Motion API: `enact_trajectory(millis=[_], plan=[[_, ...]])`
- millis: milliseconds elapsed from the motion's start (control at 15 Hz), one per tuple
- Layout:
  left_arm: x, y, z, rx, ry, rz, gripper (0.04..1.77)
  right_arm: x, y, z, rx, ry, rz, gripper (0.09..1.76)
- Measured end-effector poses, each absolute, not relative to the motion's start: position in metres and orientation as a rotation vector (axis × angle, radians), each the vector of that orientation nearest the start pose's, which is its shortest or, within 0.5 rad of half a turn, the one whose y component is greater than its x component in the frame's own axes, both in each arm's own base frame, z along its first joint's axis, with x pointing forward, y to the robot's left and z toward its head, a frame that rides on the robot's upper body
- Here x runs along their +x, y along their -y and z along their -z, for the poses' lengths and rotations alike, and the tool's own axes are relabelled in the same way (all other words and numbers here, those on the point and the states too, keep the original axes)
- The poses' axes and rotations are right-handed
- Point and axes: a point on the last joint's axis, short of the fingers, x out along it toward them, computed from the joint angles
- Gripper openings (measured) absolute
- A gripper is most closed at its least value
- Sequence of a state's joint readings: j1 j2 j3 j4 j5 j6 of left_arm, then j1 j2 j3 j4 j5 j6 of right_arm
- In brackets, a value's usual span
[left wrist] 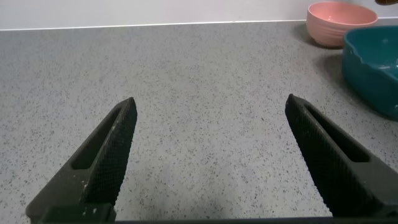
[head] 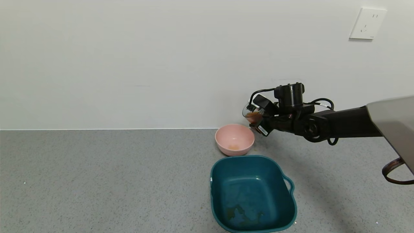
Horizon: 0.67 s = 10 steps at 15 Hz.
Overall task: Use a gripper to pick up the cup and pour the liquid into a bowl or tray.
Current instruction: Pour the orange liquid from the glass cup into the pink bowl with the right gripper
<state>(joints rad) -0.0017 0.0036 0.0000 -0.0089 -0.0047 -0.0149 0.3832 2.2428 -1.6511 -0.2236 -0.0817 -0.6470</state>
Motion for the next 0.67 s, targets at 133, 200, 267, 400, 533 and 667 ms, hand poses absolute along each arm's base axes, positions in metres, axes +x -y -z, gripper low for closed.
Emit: enact_trajectory(millis=[133,200,267,400,533,667], plan=[[-0.0225,0.0001,-0.0765,-0.015,0.005,0.006,1.72,0.4365,-0.1748,-0.1639,-0.729,-0.274,-0.415,1.35],[-0.0225,0.0001,-0.0765,-0.015,0.005,0.006,1.72,0.4368,-0.1759,-0.165,-0.735,-0.276,-0.418,1.35],[-0.0225,0.0001,-0.0765,-0.015,0.005,0.006,1.72,0.4372,-0.1773,-0.1656,-0.744,-0.279,-0.424,1.35],[-0.0225,0.0001,-0.0765,-0.015,0.005,0.006,1.72,0.4391,-0.1792,-0.1662,-0.763,-0.275,-0.429,1.35],[-0.0226,0.0001,-0.0765,-0.015,0.006,0.006,1.72,0.4418,-0.1808,-0.1656,-0.783,-0.265,-0.431,1.35],[-0.0225,0.0001,-0.0765,-0.015,0.005,0.006,1.72,0.4436,-0.1829,-0.1632,-0.812,-0.261,-0.438,1.35]])
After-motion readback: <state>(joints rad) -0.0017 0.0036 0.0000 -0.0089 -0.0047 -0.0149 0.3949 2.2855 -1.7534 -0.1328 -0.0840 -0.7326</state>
